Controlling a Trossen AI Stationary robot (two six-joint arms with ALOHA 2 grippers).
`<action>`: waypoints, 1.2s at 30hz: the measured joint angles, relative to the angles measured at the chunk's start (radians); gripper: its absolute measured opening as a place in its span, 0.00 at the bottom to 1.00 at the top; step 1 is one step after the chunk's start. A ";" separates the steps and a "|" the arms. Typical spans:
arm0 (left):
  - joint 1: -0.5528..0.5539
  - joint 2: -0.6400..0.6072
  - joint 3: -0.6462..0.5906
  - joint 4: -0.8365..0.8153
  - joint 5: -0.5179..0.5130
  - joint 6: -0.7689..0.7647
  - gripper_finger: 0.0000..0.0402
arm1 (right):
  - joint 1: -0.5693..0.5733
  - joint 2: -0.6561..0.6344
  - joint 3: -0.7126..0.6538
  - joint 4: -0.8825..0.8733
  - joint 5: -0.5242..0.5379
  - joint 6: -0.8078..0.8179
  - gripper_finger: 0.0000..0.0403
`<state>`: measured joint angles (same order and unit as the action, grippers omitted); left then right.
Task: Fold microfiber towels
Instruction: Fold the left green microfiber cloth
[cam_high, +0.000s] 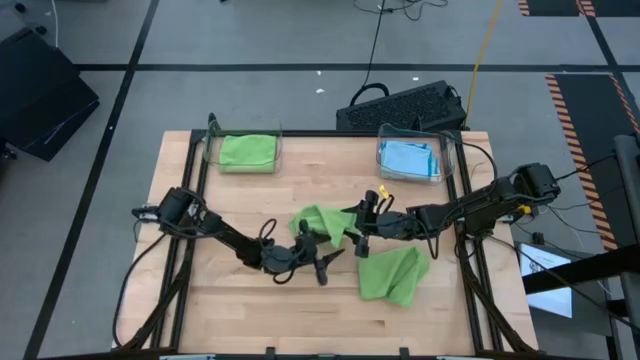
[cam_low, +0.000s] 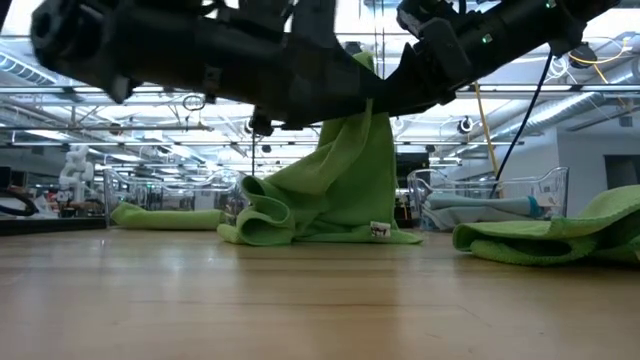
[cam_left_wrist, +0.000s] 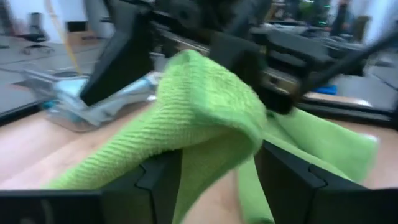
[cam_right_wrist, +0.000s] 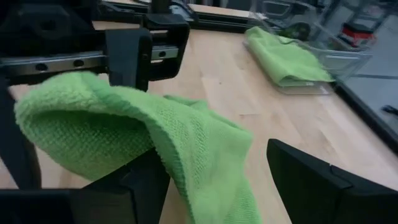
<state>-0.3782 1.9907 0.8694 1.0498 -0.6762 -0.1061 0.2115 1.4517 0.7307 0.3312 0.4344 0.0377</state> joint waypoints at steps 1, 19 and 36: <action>0.008 0.000 0.008 -0.002 -0.007 -0.010 0.51 | 0.000 0.000 0.000 0.000 0.014 0.001 0.63; -0.038 -0.188 0.003 -0.403 -0.224 0.313 0.01 | 0.000 -0.025 0.000 -0.114 -0.248 0.117 0.66; -0.032 -0.232 0.003 -0.567 -0.005 0.441 0.04 | -0.055 0.011 0.000 0.126 -0.463 0.023 0.71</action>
<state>-0.4102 1.7588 0.8726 0.4831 -0.6815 0.3352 0.1566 1.4623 0.7307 0.4572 -0.0290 0.0611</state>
